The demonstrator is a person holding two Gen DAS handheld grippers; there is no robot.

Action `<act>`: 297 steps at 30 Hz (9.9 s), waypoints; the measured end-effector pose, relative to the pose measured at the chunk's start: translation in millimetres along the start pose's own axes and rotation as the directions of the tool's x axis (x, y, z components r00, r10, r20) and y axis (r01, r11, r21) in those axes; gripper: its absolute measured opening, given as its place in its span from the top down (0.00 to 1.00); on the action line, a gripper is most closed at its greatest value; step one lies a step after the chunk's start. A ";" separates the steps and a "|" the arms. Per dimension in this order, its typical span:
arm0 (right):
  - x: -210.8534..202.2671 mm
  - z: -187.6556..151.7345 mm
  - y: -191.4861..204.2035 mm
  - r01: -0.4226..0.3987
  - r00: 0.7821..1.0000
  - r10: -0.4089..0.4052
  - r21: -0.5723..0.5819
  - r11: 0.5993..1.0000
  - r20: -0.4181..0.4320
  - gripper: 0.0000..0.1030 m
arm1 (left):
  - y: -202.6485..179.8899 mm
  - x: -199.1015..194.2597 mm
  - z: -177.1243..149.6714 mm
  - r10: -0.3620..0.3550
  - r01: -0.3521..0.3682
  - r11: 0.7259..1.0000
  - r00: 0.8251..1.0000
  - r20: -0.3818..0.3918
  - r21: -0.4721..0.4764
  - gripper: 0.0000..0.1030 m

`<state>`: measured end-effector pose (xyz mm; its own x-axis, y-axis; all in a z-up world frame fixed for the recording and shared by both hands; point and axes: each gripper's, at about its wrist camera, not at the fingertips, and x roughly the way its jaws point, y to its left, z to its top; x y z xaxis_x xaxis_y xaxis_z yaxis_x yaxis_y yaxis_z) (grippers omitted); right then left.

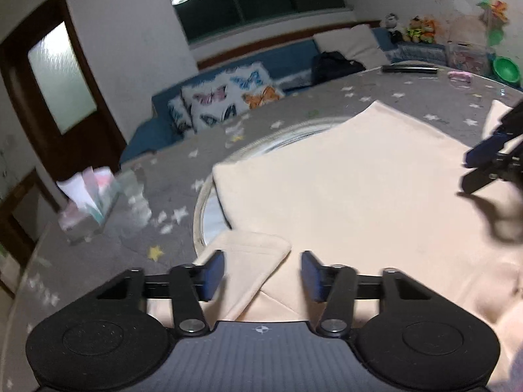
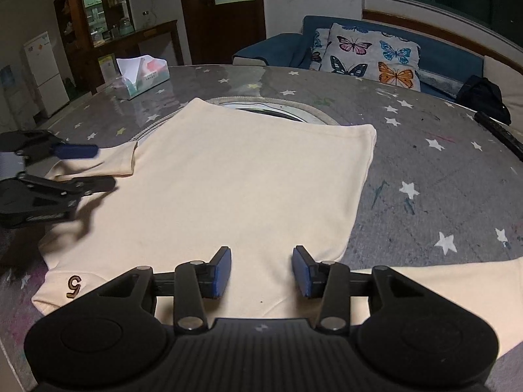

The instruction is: Fold clothes

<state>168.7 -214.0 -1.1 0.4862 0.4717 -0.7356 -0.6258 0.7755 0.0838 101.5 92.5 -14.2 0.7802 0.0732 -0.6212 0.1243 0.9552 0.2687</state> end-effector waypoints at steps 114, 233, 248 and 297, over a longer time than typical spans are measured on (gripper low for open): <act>-26.6 -27.9 16.6 0.014 0.995 -0.023 0.088 0.996 0.098 0.97 | -3.0 -24.8 -16.2 -0.101 0.097 0.927 0.995 0.008 -0.363 0.87; -157.3 37.4 -11.2 0.042 0.924 -0.105 0.174 0.984 0.369 0.93 | -78.9 -52.6 3.0 -0.079 0.095 0.983 0.991 0.107 -0.158 0.00; -47.1 61.1 115.2 -0.168 0.968 0.170 -0.023 0.985 0.183 0.89 | -21.6 -71.1 -43.0 0.017 0.004 0.954 0.997 0.070 -0.299 0.00; -47.4 -37.0 28.7 -0.049 0.999 0.050 -0.170 0.984 0.004 0.81 | -49.2 -83.7 -35.0 -0.088 0.081 0.992 0.993 0.079 0.094 0.75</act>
<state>105.1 -229.6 11.3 0.4569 0.5118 -0.7276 -0.7433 0.6690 0.0038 8.5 49.4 -1.2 0.8121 -0.0344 -0.5825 0.2441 0.9268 0.2856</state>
